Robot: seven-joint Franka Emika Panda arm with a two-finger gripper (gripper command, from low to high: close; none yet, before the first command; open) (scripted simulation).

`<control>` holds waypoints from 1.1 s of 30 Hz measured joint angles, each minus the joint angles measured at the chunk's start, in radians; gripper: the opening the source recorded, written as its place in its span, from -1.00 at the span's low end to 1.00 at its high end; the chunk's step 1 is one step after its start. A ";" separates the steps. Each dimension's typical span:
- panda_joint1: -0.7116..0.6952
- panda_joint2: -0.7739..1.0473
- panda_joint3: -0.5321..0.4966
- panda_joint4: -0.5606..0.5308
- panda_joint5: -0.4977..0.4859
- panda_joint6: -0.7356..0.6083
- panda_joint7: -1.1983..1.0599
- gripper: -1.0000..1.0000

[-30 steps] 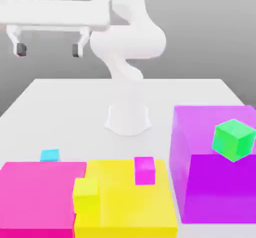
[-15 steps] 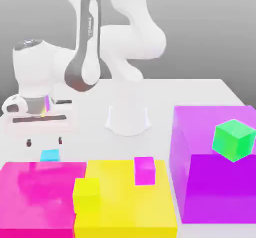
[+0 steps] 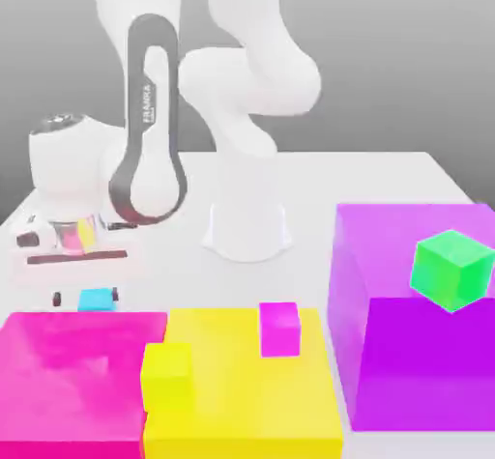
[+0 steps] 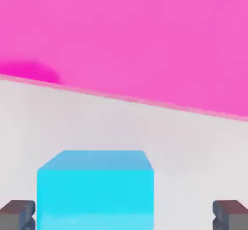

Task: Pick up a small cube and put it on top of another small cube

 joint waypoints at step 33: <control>0.212 -0.274 -0.247 -0.012 -0.602 -0.248 0.546 -1.00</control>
